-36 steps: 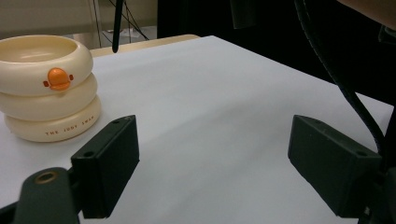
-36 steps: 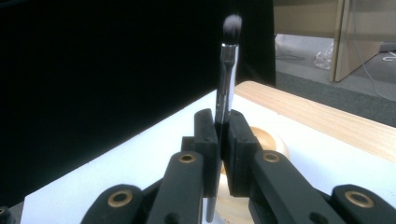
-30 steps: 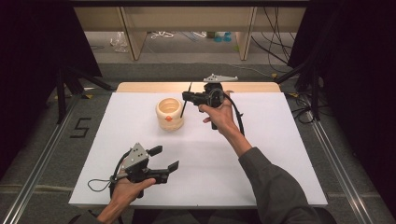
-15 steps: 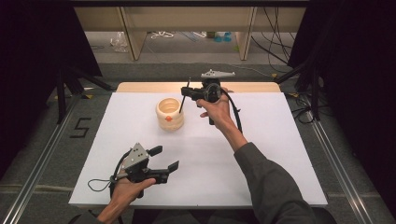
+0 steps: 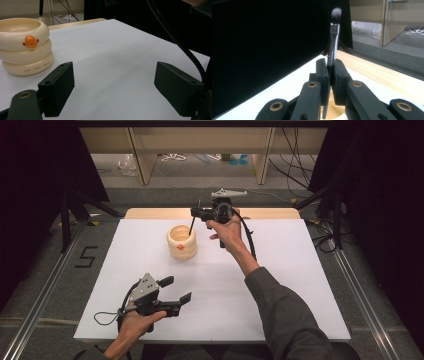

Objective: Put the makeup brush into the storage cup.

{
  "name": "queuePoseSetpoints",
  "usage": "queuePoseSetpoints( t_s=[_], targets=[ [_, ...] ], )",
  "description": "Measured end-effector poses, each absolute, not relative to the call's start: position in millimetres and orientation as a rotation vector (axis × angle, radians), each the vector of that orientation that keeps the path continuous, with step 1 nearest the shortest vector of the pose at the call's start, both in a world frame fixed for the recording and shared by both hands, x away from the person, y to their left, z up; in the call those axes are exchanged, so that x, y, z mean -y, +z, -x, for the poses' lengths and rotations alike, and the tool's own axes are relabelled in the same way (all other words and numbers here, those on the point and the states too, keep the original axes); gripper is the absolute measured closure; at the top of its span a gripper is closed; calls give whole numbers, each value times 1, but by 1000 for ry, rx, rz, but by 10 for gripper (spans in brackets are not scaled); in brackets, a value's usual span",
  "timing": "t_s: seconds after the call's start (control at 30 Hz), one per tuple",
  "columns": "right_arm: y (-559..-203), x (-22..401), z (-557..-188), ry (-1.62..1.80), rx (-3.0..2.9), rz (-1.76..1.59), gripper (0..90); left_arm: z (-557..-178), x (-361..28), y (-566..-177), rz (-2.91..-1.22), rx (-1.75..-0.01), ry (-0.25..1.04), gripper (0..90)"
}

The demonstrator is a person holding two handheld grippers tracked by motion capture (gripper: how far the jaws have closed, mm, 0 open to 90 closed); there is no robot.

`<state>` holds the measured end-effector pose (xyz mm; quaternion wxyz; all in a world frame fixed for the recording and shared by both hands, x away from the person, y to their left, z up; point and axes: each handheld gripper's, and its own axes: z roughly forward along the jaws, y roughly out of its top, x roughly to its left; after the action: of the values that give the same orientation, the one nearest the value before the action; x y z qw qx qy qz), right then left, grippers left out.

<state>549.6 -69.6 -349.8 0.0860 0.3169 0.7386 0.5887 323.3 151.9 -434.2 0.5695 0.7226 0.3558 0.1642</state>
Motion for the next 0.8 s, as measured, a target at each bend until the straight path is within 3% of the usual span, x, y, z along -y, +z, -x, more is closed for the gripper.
queuePoseSetpoints(
  t_s=[0.8],
  targets=[
    [-355,55,-566,1730,-2201,-977,856,-323,-153,-434,-1701,-836,388,159]
  ],
)
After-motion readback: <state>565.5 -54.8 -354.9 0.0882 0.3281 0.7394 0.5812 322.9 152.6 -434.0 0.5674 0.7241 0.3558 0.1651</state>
